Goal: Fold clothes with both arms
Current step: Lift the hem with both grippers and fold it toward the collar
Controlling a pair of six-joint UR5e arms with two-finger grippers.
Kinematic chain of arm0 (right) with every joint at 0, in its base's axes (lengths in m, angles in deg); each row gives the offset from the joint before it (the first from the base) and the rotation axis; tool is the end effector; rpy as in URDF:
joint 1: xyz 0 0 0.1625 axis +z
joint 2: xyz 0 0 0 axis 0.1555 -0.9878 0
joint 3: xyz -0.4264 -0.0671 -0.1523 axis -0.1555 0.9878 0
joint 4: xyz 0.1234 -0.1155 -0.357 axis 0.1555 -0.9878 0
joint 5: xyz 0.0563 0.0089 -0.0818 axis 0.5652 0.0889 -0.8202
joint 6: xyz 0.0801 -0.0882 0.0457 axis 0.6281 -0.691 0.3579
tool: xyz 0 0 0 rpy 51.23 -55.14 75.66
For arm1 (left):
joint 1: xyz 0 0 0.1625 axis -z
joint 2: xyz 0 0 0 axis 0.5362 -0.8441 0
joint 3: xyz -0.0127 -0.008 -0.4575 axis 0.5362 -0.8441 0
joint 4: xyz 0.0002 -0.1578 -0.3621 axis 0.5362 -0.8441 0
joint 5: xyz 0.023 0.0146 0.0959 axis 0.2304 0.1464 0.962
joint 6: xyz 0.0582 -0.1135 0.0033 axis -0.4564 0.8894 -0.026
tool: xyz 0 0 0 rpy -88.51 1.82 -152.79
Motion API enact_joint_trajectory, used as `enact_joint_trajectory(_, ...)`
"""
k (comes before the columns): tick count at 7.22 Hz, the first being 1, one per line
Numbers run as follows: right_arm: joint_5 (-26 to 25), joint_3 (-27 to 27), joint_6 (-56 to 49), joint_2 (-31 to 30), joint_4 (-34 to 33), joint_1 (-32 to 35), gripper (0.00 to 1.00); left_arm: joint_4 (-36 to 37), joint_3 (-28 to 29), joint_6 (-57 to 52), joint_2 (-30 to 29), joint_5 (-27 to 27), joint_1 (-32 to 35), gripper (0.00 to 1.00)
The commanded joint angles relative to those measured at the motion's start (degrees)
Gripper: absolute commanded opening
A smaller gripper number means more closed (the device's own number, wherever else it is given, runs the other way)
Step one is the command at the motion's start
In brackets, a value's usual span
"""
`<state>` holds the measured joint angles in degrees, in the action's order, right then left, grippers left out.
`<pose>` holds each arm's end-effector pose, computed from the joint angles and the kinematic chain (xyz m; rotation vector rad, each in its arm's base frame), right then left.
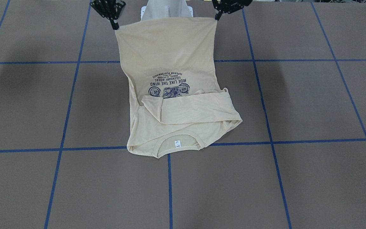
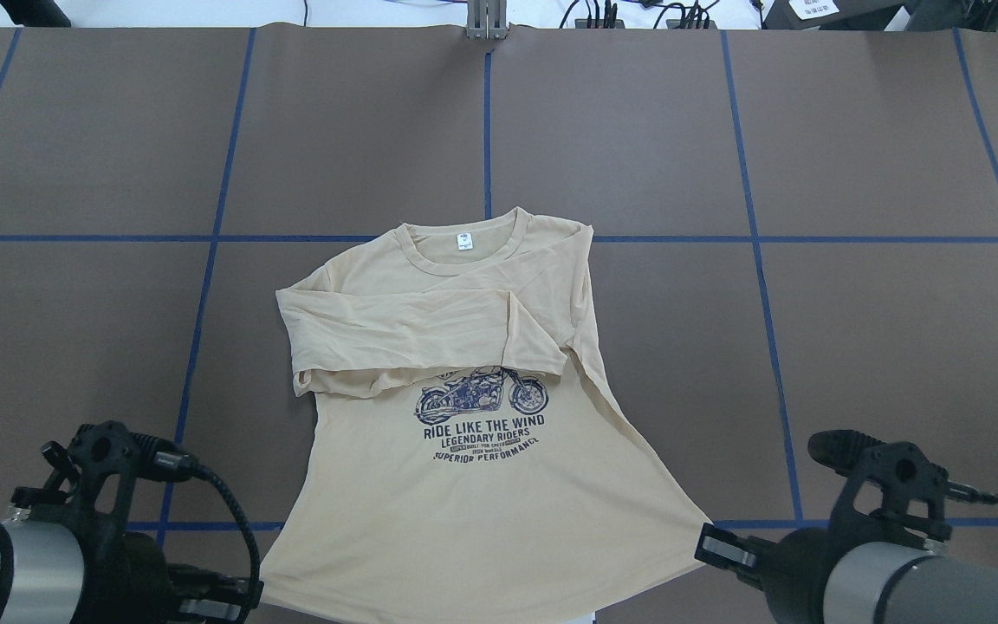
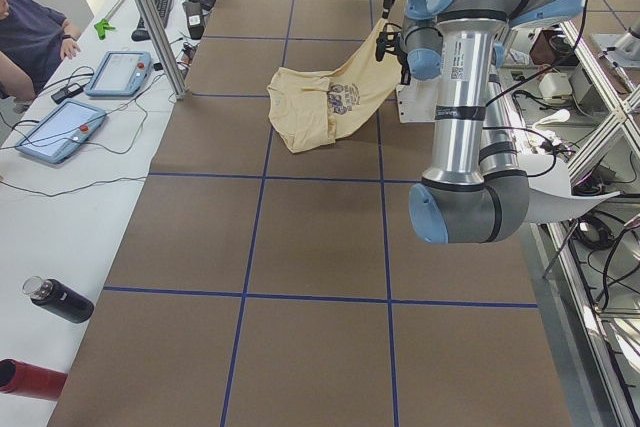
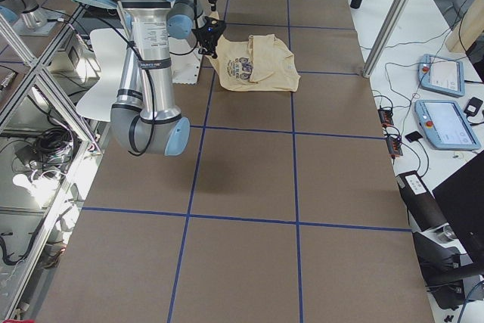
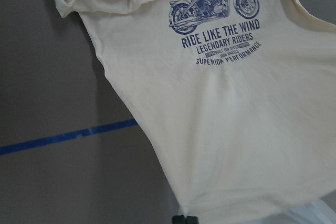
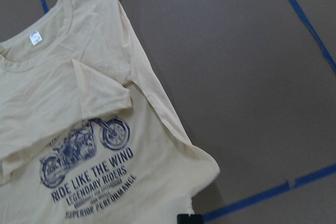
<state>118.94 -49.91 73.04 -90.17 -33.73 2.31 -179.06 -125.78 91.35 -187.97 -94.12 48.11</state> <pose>-0.4238 -0.2422 0.2570 0.1241 -0.9028 0.5183 0.3941 -0.2270 0.2824 0.1343 1.0238 0.0945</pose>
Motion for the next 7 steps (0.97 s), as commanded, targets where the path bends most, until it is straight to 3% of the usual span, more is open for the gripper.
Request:
enact_joint_trajectory(1,2.7,7.6,-7.0,5.3,2.6,12.7,0.00,0.2,9.4,-7.7,-8.0,1.9,11.3,0.00)
enact_joint_trajectory(3,6.4,12.6,-9.6,9.5,3.7,20.8,0.00,0.2,10.5,-11.3,-9.6,1.8,17.8,0.00)
enact_joint_trajectory(4,6.4,19.2,-10.0,13.0,5.9,22.0,0.00,-0.1,14.0,-12.8,-10.4,2.0,19.5,0.00)
enact_joint_trajectory(6,5.8,34.9,-10.0,16.8,19.6,22.2,0.00,-0.8,23.2,-15.6,-14.1,5.3,20.4,0.00)
enact_joint_trajectory(7,5.8,42.1,-10.2,19.7,22.6,22.8,0.00,-3.9,27.1,-16.4,-14.2,6.6,20.4,0.00)
